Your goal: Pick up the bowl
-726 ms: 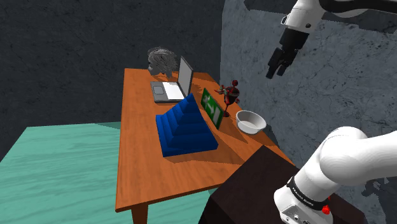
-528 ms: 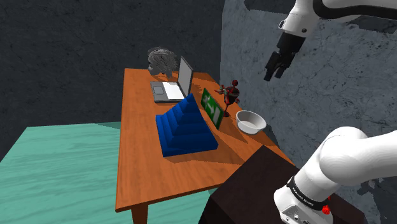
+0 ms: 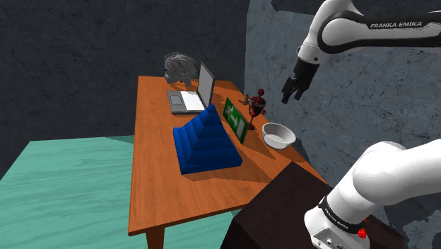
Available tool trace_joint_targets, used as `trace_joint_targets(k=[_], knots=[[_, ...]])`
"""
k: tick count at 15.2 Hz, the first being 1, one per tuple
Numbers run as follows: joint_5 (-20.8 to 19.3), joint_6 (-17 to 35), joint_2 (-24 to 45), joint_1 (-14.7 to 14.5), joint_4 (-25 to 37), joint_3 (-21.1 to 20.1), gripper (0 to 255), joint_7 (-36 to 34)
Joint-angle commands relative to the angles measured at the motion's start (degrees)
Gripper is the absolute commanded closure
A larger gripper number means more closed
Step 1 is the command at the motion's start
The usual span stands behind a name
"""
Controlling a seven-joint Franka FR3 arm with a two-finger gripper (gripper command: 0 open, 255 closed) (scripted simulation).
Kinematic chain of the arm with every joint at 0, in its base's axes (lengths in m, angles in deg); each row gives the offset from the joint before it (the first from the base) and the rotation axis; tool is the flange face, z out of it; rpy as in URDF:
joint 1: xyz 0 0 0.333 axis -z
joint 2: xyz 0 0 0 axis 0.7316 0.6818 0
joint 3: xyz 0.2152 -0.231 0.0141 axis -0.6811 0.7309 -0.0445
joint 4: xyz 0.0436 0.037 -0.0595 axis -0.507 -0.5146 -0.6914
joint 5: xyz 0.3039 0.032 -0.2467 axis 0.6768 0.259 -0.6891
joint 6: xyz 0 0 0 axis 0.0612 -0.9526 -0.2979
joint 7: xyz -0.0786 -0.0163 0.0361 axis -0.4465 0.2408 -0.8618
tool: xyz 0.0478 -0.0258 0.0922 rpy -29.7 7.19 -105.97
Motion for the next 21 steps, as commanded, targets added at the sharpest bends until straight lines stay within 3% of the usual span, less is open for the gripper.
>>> trace_joint_targets(k=[1, 13, 21], knots=[[-0.8, 4.2, 2.3, 0.7, -1.8, 1.1, 0, 0.3], [-2.9, 27.5, 23.4, 3.6, -3.4, 8.5, 0, 3.1], [2.3, 40.6, 41.6, 4.9, 1.6, 12.2, 0, 8.2]])
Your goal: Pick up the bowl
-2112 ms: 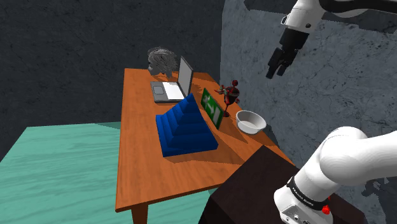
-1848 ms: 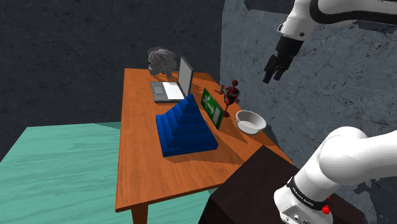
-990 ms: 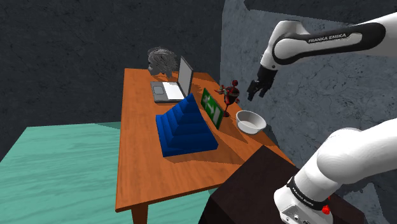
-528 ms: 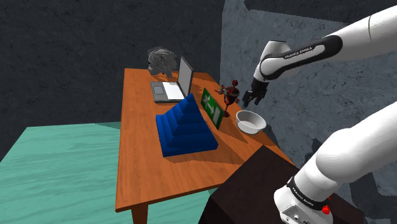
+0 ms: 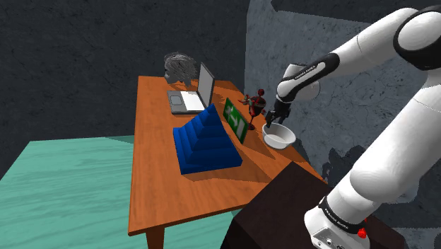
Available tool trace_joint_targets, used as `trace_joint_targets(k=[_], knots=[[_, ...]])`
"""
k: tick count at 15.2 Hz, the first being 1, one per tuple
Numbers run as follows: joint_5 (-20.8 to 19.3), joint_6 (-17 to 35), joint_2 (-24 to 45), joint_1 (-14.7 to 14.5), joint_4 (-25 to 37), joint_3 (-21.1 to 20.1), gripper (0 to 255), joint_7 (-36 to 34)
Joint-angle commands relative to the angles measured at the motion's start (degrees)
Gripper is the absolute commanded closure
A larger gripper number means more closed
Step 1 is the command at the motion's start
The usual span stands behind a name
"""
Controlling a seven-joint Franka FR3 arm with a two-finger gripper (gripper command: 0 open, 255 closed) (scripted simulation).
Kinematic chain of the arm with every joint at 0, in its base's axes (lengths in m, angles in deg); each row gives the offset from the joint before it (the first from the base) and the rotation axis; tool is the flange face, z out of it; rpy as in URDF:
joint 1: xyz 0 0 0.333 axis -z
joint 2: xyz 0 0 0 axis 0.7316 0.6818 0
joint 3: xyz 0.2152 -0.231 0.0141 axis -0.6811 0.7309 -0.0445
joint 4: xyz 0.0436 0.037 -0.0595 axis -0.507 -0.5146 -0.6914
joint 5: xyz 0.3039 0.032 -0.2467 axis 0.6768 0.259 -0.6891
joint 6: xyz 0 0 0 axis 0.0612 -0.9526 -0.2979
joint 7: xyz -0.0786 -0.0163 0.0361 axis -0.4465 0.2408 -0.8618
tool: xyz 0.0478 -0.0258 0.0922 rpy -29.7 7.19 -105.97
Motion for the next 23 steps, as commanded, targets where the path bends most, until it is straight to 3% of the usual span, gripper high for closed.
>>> trace_joint_targets(k=[1, 6, 16, 17, 23], knots=[[2.3, 2.8, 5.0, 0.5, 2.1, 0.4, 0, 1.8], [8.7, 8.2, 16.7, 3.7, 8.0, -0.6, 0, 6.5], [11.9, 13.4, 22.9, 5.8, 8.9, -3.2, 0, 8.6], [12.0, 13.4, 23.0, 5.8, 8.9, -3.2, 255, 8.5], [12.0, 13.4, 23.0, 5.8, 8.9, -3.2, 255, 8.5]])
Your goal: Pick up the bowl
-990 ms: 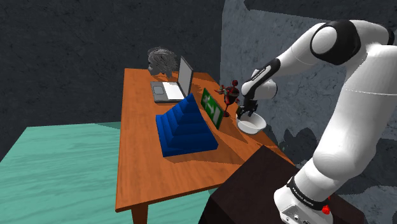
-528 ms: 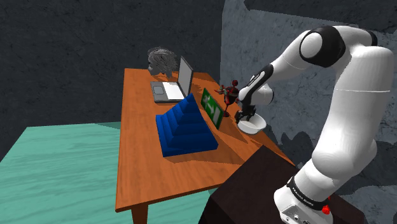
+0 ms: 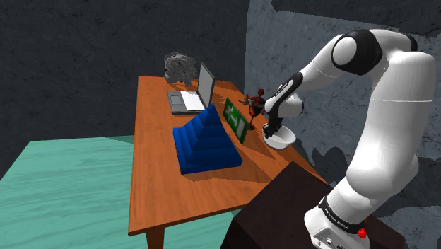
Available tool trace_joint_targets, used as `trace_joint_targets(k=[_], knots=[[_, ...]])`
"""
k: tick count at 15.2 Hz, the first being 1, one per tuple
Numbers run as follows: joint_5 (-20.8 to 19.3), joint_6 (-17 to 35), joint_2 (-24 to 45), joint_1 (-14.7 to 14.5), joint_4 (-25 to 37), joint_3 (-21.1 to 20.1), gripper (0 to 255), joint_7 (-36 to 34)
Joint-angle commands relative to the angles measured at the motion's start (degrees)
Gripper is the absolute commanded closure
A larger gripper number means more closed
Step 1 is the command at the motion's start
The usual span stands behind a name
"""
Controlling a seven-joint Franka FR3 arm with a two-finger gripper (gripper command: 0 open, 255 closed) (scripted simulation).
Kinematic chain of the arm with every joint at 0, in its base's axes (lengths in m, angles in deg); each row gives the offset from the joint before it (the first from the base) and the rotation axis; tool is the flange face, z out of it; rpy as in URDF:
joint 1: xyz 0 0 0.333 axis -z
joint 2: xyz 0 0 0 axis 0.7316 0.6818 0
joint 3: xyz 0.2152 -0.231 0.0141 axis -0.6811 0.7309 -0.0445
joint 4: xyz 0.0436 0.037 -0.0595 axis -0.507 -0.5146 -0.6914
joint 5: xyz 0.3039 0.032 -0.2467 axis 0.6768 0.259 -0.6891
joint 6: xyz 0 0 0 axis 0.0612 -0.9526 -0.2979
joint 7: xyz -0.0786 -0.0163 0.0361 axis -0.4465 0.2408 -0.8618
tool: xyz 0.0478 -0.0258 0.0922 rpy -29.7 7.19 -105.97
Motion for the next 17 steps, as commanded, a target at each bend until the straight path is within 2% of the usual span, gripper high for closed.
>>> trace_joint_targets(k=[1, 3, 17], knots=[[0.0, 0.0, 0.1, 0.0, 0.0, 0.0, 255, 0.0], [0.0, 0.0, 0.0, 0.0, 0.0, 0.0, 255, 0.0], [-5.6, -9.4, -10.2, -3.0, -0.5, 3.9, 255, -3.4]])
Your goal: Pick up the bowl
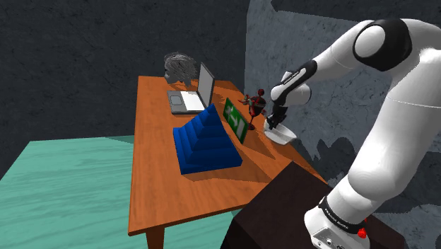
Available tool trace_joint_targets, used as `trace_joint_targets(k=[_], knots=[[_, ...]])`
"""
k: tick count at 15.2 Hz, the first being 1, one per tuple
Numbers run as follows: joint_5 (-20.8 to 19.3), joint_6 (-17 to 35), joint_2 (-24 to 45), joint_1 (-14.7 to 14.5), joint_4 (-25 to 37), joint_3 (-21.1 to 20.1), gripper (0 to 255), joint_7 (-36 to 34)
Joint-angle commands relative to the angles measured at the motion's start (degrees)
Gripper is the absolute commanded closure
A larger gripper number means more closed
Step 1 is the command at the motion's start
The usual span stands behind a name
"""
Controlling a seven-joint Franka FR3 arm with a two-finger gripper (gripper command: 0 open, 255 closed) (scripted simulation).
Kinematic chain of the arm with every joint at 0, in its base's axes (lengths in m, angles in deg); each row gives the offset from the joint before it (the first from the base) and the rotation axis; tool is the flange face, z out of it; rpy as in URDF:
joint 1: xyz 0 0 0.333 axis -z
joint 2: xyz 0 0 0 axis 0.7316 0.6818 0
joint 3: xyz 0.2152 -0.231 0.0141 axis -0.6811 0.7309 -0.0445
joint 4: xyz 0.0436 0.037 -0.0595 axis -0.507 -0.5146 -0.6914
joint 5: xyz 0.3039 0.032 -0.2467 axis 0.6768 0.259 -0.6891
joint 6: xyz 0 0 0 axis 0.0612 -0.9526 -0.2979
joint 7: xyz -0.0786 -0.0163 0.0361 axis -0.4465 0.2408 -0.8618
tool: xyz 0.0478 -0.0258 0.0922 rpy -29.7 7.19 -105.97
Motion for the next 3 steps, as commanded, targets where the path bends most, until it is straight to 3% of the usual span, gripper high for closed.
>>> trace_joint_targets(k=[1, 3], knots=[[-0.8, -1.4, -1.4, -0.3, 0.1, 0.4, 255, -0.6], [-0.9, -1.6, -1.5, -0.3, 0.1, 0.4, 255, -0.6]])
